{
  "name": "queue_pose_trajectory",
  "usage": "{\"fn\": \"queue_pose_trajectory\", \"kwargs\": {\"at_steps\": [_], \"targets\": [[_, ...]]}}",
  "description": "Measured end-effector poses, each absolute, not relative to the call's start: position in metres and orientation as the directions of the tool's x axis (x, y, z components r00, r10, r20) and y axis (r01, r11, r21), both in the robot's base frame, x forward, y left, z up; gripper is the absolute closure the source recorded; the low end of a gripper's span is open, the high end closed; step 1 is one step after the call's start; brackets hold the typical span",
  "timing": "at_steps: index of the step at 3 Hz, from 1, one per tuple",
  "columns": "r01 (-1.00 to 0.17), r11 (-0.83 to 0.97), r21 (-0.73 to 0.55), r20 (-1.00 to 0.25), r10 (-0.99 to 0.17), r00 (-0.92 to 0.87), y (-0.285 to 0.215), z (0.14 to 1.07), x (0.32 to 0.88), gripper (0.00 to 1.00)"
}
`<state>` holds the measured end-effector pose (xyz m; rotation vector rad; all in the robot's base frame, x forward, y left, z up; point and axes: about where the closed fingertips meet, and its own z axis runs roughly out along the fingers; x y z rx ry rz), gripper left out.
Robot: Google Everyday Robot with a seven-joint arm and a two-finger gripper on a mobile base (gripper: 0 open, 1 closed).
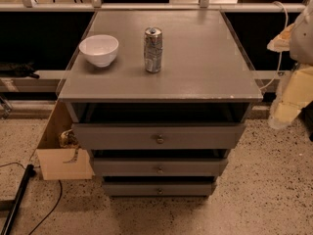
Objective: Open top drawer
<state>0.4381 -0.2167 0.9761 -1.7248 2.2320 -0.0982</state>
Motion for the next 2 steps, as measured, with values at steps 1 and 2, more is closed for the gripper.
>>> {"fn": "queue_pose_trajectory", "kwargs": {"at_steps": [1, 2], "targets": [[-0.930, 0.271, -0.248, -0.211, -0.952, -0.221, -0.217, 0.977, 0.439, 0.00], [-0.928, 0.310, -0.208, -0.296, -0.924, -0.242, -0.221, 0.965, 0.439, 0.00]]}}
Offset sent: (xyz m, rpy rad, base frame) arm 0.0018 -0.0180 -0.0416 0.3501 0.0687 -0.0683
